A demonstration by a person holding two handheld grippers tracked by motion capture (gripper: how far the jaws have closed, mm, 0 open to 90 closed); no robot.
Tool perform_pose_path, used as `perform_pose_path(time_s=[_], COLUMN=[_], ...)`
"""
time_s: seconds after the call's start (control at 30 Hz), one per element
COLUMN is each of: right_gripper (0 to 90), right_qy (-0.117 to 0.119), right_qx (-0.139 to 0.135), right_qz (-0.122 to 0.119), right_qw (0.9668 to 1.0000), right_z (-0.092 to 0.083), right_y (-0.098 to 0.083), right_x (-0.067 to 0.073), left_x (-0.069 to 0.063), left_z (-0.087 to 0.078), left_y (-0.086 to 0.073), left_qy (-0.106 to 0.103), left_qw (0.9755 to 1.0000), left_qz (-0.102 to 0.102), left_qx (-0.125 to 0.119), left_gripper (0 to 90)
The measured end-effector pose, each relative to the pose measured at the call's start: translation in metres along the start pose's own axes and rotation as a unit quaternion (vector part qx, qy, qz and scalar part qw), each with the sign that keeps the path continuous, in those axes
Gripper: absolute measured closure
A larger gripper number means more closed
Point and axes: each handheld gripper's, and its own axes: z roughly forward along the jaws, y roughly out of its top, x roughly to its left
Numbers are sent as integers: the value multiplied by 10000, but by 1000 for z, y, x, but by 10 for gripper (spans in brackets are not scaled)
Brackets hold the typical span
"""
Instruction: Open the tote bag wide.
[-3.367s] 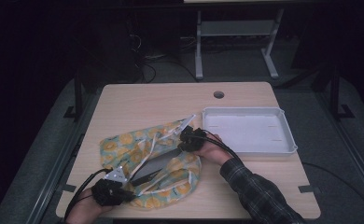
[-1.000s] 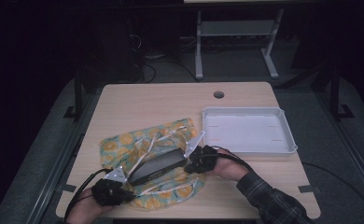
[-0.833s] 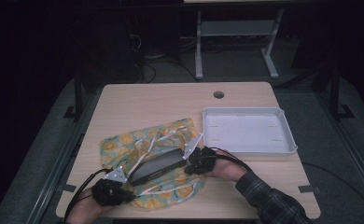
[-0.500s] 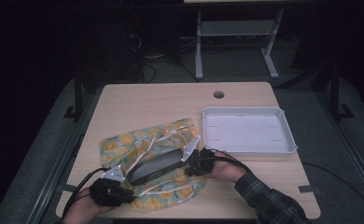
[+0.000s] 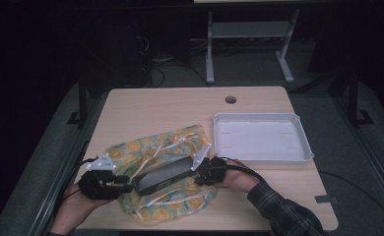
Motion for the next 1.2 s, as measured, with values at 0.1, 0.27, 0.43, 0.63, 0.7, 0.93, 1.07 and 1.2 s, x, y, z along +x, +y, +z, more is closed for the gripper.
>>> perform_pose_path(time_s=[0.1,0.27,0.43,0.63,0.7,0.93,1.07,1.2], right_gripper=[888,888,888,889,888,888,853,721], right_qy=[1,6,-7,8,11,39,32,95], right_qx=[4,8,9,8,6,-20,-11,70], right_qz=[6,12,11,15,22,27,37,49], right_qw=[10000,10000,10000,10000,10000,10000,10000,9999], right_z=[0,0,0,0,0,0,0,-6], right_y=[0,0,0,0,0,-1,-1,1], right_x=[0,1,1,1,1,1,1,2], left_x=[8,18,26,33,35,32,31,30], left_z=[5,17,27,43,52,71,71,70], left_y=[6,6,0,-7,-9,-12,-13,-14], left_qy=[168,151,329,417,440,508,544,547], left_qw=[9998,9995,9989,9981,9975,9954,9956,9957], left_qz=[-116,-271,-332,-325,-290,-150,-95,-11], left_qx=[-53,-55,36,310,476,803,755,741], left_gripper=[567,741,897,898,898,897,897,895])
